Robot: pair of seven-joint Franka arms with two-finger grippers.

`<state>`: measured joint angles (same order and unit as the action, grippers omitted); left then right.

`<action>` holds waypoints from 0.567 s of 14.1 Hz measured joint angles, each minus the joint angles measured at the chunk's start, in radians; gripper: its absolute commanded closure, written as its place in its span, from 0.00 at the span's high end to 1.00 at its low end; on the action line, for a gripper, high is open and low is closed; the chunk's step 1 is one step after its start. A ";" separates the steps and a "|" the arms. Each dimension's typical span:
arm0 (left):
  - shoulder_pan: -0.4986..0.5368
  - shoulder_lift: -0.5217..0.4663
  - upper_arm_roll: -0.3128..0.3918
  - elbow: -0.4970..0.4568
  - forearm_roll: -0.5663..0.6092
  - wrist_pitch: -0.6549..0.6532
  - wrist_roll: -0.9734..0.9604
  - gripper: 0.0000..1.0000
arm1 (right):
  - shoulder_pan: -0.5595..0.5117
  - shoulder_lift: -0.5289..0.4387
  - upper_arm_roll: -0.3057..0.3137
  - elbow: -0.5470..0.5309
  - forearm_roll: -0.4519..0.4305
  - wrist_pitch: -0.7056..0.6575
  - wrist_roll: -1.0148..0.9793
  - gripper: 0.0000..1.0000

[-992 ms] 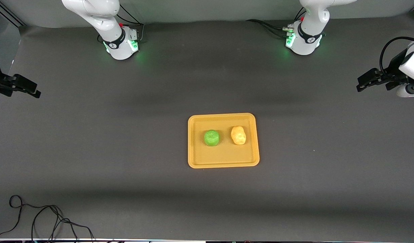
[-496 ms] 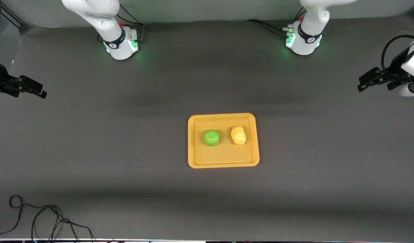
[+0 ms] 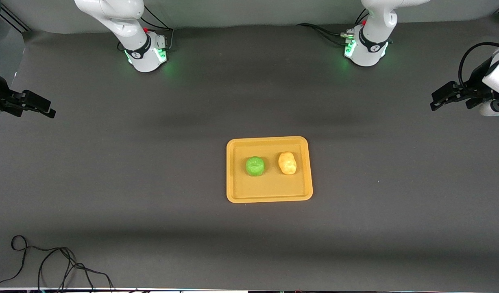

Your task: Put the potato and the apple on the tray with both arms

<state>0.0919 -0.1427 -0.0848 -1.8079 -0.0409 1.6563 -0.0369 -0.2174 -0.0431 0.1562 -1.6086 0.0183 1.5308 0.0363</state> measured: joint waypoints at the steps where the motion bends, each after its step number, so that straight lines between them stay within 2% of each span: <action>1: 0.000 0.000 0.000 0.000 0.000 0.000 0.000 1.00 | 0.000 0.000 0.000 0.000 0.000 0.000 0.000 0.99; 8: 0.000 0.000 -0.002 0.000 0.000 0.001 0.000 1.00 | 0.000 0.000 0.001 -0.001 0.005 0.006 -0.034 0.99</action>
<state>0.0918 -0.1428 -0.0870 -1.8079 -0.0409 1.6569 -0.0373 -0.2173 -0.0431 0.1574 -1.6093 0.0237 1.5370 0.0024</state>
